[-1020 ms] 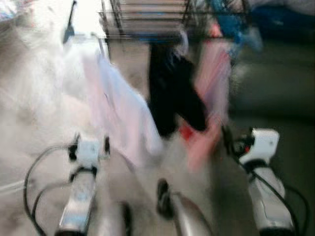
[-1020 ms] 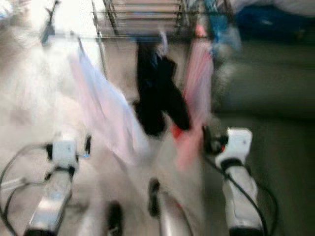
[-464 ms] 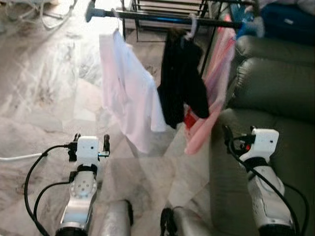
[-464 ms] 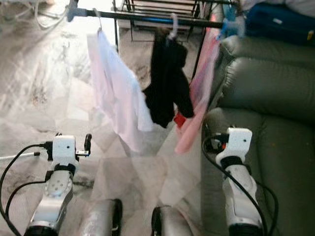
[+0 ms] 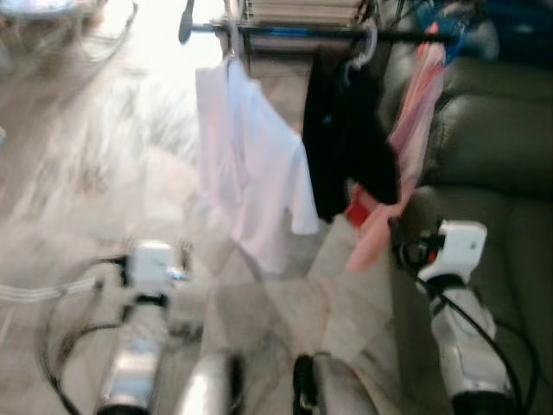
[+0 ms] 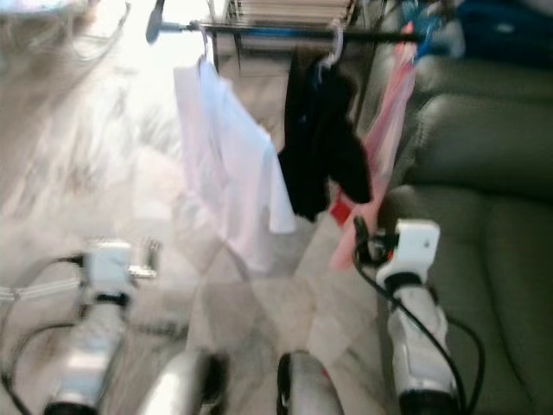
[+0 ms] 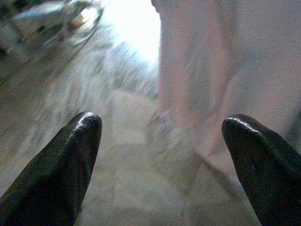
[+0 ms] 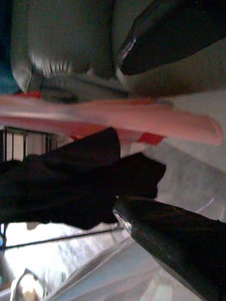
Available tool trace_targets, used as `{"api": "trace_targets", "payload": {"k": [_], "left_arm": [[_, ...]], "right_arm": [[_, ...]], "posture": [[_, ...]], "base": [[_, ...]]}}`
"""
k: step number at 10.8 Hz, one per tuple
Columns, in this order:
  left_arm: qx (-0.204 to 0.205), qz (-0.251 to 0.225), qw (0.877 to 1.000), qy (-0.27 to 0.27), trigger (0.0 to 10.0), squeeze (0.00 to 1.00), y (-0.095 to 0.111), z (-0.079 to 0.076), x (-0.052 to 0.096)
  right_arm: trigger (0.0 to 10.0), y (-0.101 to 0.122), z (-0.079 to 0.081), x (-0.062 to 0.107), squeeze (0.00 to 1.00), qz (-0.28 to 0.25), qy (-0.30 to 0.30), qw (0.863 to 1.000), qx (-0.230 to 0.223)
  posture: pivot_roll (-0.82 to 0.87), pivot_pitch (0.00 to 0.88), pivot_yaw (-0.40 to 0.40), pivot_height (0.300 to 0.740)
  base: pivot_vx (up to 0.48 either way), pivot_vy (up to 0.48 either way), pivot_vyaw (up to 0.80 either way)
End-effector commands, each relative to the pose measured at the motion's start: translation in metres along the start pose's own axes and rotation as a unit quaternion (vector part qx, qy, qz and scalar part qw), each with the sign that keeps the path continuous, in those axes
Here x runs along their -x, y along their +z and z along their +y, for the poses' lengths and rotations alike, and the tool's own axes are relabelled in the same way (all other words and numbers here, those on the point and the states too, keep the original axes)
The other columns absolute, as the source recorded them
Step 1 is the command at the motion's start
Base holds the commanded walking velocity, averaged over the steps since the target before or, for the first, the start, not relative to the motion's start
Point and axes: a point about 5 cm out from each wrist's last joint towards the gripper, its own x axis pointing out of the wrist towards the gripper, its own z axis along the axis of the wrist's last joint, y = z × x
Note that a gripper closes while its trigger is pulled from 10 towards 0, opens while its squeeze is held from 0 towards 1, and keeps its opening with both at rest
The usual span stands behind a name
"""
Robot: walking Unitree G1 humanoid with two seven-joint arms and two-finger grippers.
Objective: Hang hanger
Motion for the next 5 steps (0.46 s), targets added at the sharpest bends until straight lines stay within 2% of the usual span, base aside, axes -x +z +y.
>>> {"api": "trace_targets", "payload": {"k": [1, 5], "left_arm": [[-0.023, -0.014, 1.0, -0.004, 10.0, 0.0, 0.002, 0.007, 0.002], [-0.056, -0.051, 0.997, -0.021, 10.0, 0.0, 0.017, 0.004, -0.004]], "right_arm": [[10.0, -0.001, 0.0, 0.001, 0.0, -0.006, -0.008, 1.0, -0.012], [10.0, -0.013, 0.001, 0.008, 0.0, -0.011, -0.042, 0.999, -0.023]], "posture": [[0.02, 0.191, -0.031, 0.74], [0.01, 0.165, 0.041, 0.74]], "base": [[0.0, 0.0, 0.0], [0.0, 0.0, 0.0]]}}
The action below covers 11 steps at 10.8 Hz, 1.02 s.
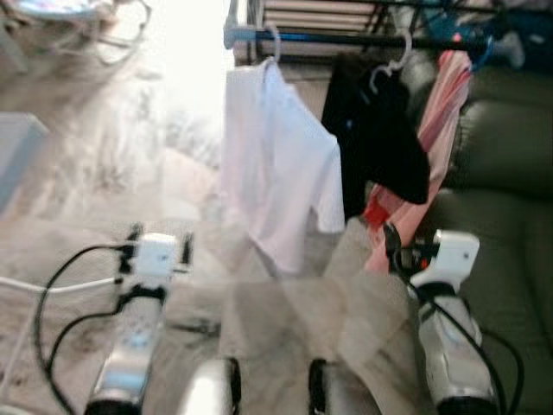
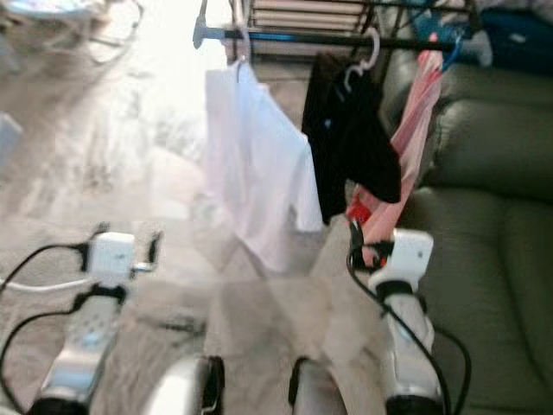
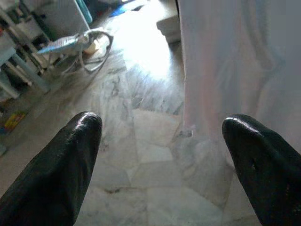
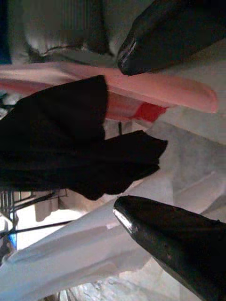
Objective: Hang hanger
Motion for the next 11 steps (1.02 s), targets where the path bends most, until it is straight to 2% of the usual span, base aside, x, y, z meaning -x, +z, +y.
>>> {"api": "trace_targets", "payload": {"k": [1, 11], "left_arm": [[0.004, -0.004, 1.0, 0.002, 10.0, 0.0, 0.0012, 0.0006, -0.0002], [0.007, -0.007, 1.0, 0.011, 10.0, 0.0, 0.003, 0.0003, 0.0015]], "right_arm": [[10.0, -0.0042, -0.0061, 0.0051, 0.0, 0.001, -0.017, 1.0, 0.003], [10.0, -0.0051, -0.0092, 0.008, 0.0, 0.001, -0.017, 1.0, 0.01]], "posture": [[0.0, 0.155, 0.048, 0.74], [0.0, 0.147, 0.041, 0.74]], "base": [[0.0, 0.0, 0.0], [0.0, 0.0, 0.0]]}}
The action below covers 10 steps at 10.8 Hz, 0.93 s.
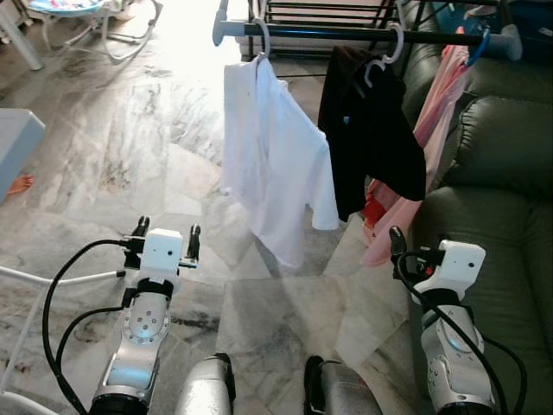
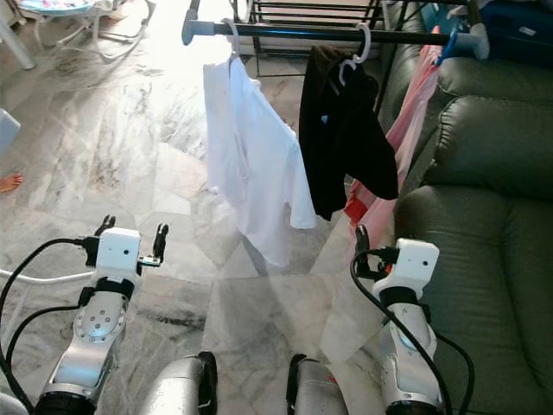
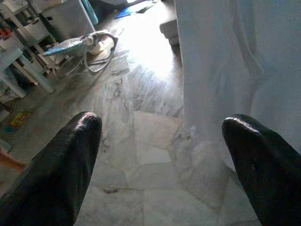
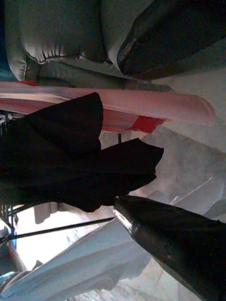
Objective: Hang hanger
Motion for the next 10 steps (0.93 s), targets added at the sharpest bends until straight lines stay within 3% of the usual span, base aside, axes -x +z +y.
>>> {"api": "trace_targets", "payload": {"k": [1, 4, 10], "left_arm": [[0.0, 0.001, 1.0, 0.008, 10.0, 0.0, -0.001, 0.003, 0.003], [0.028, -0.001, 0.999, 0.043, 10.0, 0.0, -0.001, 0.001, 0.006], [0.025, -0.004, 0.999, 0.046, 10.0, 0.0, 0.0, 0.0, 0.007]], "right_arm": [[10.0, -0.005, -0.004, 0.004, 0.0, 0.009, -0.009, 1.0, 0.002], [10.0, 0.005, -0.007, -0.008, 0.0, 0.003, 0.018, 0.999, 0.031], [10.0, 0.005, -0.01, -0.008, 0.0, 0.004, 0.021, 0.999, 0.038]], "posture": [[0.0, 0.147, 0.041, 0.74], [-0.01, 0.135, -0.007, 0.74], [-0.01, 0.145, -0.011, 0.74]], "base": [[0.0, 0.0, 0.0], [0.0, 0.0, 0.0], [0.0, 0.0, 0.0]]}}
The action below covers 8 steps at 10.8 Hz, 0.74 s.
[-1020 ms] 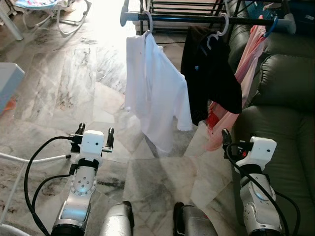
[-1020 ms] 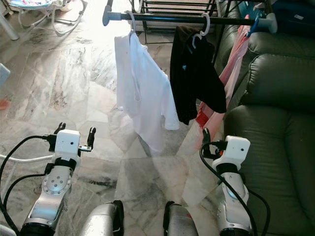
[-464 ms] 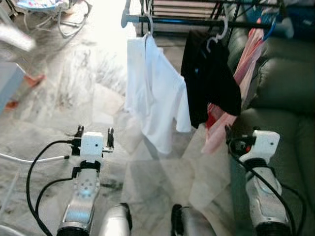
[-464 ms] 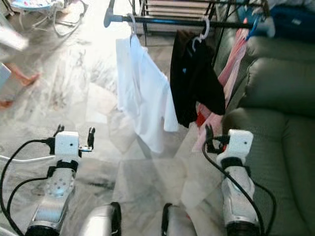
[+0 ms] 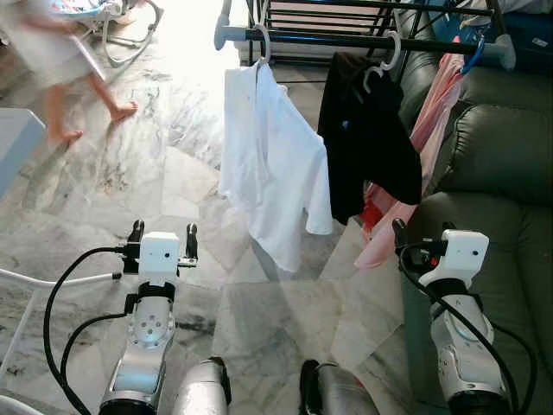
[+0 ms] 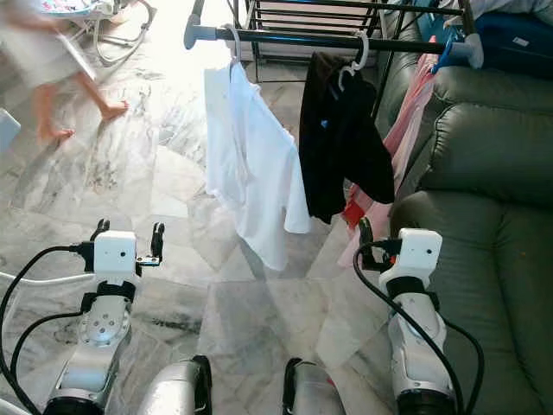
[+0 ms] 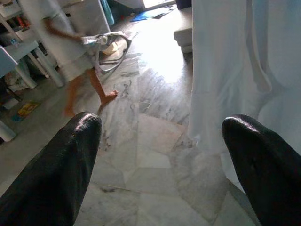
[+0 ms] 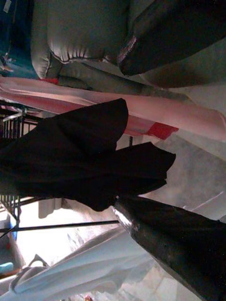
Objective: Hang hanger
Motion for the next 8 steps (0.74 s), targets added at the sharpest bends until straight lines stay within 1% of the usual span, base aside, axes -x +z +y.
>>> {"api": "trace_targets", "payload": {"k": [1, 4, 8], "left_arm": [[-0.009, -0.003, 1.0, 0.005, 10.0, 0.0, 0.0004, 0.0018, 0.0024], [0.002, 0.004, 1.0, 0.004, 10.0, 0.0, -0.001, -0.0004, 0.0026], [-0.008, 0.004, 1.0, -0.008, 10.0, 0.0, -0.0023, -0.0022, 0.0042]], "right_arm": [[10.0, -0.005, -0.0035, 0.0036, 0.0, 0.013, -0.001, 1.0, 0.003], [10.0, -0.0064, -0.0037, 0.0053, 0.0, 0.018, 0.002, 1.0, 0.006], [10.0, -0.0066, -0.0043, 0.005, 0.0, 0.021, 0.004, 1.0, 0.009]], "posture": [[-0.01, 0.148, -0.012, 0.74], [-0.02, 0.152, -0.016, 0.74], [-0.02, 0.154, -0.019, 0.74]], "base": [[0.0, 0.0, 0.0], [0.0, 0.0, 0.0], [0.0, 0.0, 0.0]]}}
